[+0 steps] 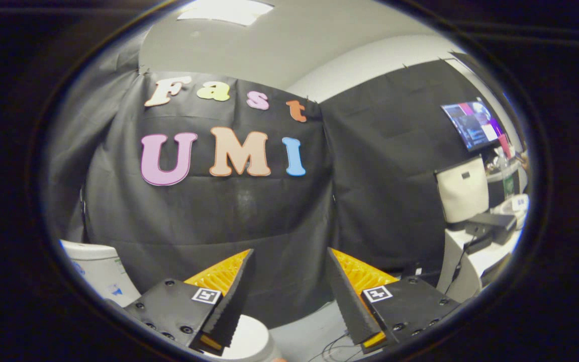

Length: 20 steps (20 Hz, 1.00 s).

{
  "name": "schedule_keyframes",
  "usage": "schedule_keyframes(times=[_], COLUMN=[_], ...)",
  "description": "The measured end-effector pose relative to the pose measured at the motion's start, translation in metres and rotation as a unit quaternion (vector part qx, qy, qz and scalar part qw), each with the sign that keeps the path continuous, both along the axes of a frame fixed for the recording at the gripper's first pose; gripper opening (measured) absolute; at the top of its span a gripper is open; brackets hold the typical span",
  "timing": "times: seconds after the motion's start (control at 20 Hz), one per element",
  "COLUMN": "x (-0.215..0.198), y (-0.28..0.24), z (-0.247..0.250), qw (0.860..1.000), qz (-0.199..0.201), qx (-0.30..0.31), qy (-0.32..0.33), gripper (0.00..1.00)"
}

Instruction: Open the toilet lid.

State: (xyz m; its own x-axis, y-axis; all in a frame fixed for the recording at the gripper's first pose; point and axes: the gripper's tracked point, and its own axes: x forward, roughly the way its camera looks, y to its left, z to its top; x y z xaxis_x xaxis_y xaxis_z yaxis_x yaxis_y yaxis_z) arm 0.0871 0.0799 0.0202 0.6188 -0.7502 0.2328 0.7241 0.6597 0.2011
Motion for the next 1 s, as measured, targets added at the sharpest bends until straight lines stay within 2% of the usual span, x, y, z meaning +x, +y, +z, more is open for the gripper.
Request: schedule_keyframes(times=[0.15,0.3,0.5,0.85,0.95,1.0], x=[0.013,0.020,0.018,0.017,0.021,0.026], y=[0.017,0.031,0.044,0.083,0.097,0.105], z=[-0.031,-0.079,-0.156,-0.256,-0.278,-0.288], qw=[0.998,0.989,0.961,0.912,0.897,0.890], qz=[0.008,0.007,-0.020,-0.031,-0.022,-0.014], qx=[0.066,0.148,0.274,0.410,0.441,0.456], qy=[-0.021,-0.027,-0.016,0.003,0.007,0.009], gripper=[0.87,0.87,0.87,0.87,0.76,0.76])
